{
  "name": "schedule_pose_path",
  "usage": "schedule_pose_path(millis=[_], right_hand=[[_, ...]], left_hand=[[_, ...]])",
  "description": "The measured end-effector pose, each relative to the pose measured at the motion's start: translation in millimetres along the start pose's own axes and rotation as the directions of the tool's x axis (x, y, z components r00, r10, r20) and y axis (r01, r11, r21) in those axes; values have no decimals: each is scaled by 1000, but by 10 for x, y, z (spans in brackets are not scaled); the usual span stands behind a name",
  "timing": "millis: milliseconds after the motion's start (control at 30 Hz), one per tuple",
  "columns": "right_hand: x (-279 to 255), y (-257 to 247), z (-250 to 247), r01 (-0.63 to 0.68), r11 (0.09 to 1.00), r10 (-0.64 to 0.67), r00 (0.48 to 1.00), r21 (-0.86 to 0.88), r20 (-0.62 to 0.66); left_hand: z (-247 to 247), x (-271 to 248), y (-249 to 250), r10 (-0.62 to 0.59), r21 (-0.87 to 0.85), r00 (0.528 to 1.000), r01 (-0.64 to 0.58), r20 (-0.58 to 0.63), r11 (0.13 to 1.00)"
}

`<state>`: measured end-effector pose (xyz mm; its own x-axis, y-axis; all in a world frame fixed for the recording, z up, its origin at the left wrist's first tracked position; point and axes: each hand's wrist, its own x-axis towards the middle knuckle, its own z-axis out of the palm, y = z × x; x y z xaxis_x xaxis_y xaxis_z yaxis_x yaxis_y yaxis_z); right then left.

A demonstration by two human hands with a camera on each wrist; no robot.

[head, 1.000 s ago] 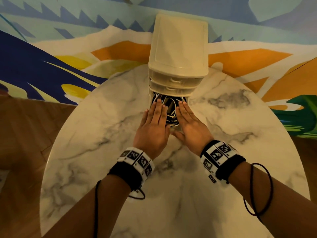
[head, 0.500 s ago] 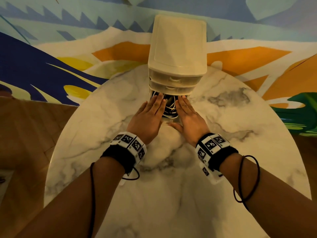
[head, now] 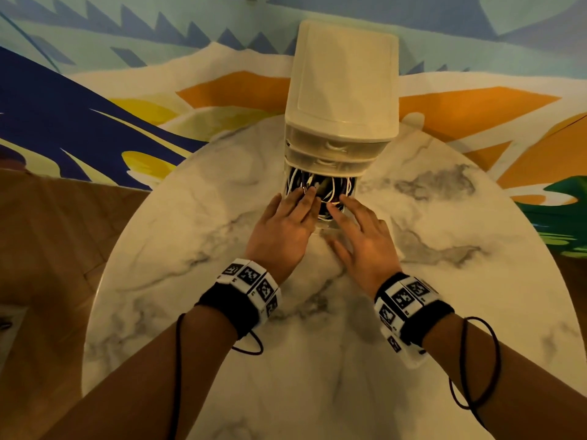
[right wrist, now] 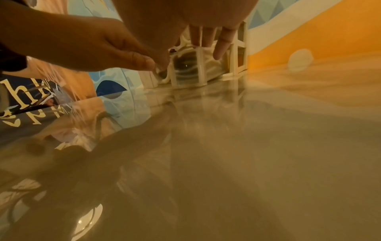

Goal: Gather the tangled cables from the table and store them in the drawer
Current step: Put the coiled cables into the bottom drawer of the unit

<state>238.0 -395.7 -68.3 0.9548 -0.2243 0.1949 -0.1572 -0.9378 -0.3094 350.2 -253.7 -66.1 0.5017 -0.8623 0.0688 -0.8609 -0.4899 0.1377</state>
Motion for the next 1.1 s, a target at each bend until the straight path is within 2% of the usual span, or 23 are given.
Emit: schedule_pose_path(millis=[167, 267, 367, 500, 600, 667, 700, 767, 800, 833, 900, 967, 1100], right_hand=[[171, 32, -13, 44, 994, -43, 999, -100, 8], [274, 62, -28, 31, 988, -32, 999, -149, -6], [343, 94, -54, -9, 992, 5, 999, -129, -35], [394, 167, -42, 11, 999, -13, 999, -43, -45], [467, 227, -22, 21, 1000, -23, 993, -21, -119], [459, 230, -16, -21, 1000, 20, 982, 1, -186], [429, 221, -18, -64, 997, 71, 976, 42, -207], [346, 190, -7, -173, 971, 204, 959, 163, -195], [311, 162, 7, -228, 948, 264, 952, 220, -154], [298, 145, 30, -277, 922, 314, 944, 269, -105], [313, 158, 67, -326, 890, 359, 932, 320, -48], [371, 192, 76, -321, 885, 350, 936, 337, -28], [420, 216, 49, -309, 877, 330, 944, 368, 8]], left_hand=[[-46, 79, -35, -21, -28, 998, 22, 61, 999], [-65, 195, -49, -48, -46, 998, 50, 47, 998], [-56, 284, -8, -52, -69, 998, 49, -34, 996], [-76, 305, 5, -56, -36, 979, 50, -195, 998], [-103, 355, -30, -58, -41, 966, 49, -251, 998], [-137, 347, -41, -112, -94, 955, 89, -273, 992], [-162, 320, -31, -189, -167, 942, 146, -278, 975], [-190, 249, -11, -415, -356, 885, 325, -212, 876], [-178, 218, 2, -497, -428, 860, 409, -115, 806], [-139, 197, 5, -529, -469, 848, 456, -28, 757], [-68, 206, -3, -507, -542, 861, 439, 27, 716], [-24, 293, -32, -479, -587, 877, 404, 31, 702], [4, 369, -83, -474, -609, 880, 395, 36, 688]])
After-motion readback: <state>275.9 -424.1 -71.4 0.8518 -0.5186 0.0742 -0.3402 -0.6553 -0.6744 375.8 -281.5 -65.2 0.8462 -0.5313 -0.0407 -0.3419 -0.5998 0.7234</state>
